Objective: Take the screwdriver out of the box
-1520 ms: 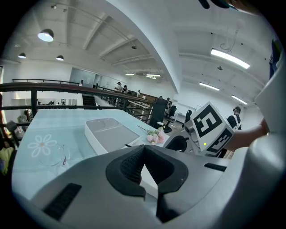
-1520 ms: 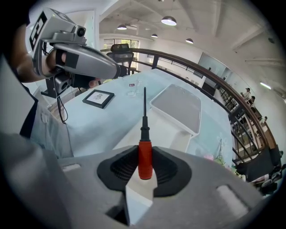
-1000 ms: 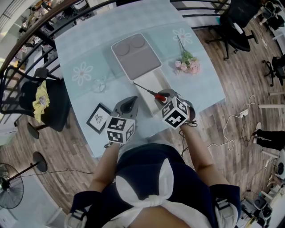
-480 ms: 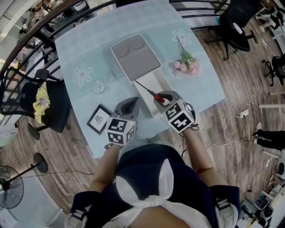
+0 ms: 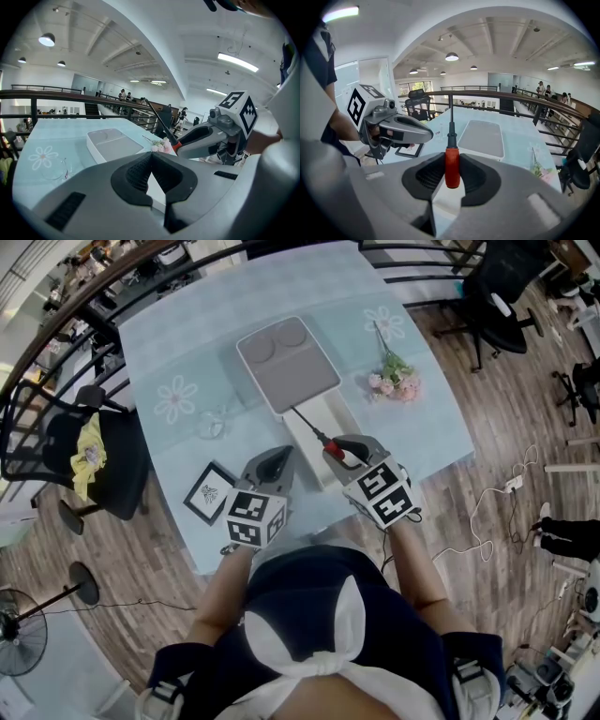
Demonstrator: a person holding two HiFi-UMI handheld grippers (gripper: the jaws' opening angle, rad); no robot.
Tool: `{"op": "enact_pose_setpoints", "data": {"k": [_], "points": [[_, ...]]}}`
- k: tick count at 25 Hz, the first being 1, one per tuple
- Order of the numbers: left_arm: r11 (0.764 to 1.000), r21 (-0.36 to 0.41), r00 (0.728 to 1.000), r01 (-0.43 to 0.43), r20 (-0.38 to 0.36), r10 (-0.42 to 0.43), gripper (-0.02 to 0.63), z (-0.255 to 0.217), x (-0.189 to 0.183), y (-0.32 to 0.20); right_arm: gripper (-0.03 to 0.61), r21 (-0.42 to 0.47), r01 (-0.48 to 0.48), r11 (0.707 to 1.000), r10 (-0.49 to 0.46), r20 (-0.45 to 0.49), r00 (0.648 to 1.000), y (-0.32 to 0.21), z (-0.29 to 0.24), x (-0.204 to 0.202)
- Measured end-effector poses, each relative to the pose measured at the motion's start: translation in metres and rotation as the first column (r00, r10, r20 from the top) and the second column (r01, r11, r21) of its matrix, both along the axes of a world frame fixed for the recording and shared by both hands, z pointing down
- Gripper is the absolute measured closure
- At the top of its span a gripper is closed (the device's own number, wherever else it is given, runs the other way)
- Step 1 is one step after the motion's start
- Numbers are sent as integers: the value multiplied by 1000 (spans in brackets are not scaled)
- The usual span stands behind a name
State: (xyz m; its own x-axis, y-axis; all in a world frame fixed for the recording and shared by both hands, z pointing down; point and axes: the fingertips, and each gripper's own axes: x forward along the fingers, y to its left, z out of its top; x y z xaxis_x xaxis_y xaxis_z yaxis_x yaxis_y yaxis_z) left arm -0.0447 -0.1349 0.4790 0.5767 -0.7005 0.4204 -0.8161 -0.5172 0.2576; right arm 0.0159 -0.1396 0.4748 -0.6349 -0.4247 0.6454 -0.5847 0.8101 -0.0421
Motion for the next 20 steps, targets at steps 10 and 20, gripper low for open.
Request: {"op": "enact_pose_setpoints", "data": {"k": [10, 20], "points": [[999, 33, 1000, -9, -4, 9, 597, -15, 7, -2, 483, 38, -48, 998, 43, 117, 992, -2, -20, -1], [998, 56, 1000, -22, 0, 22, 597, -23, 13, -3, 483, 71, -69, 995, 54, 189, 980, 4, -33, -2]]}}
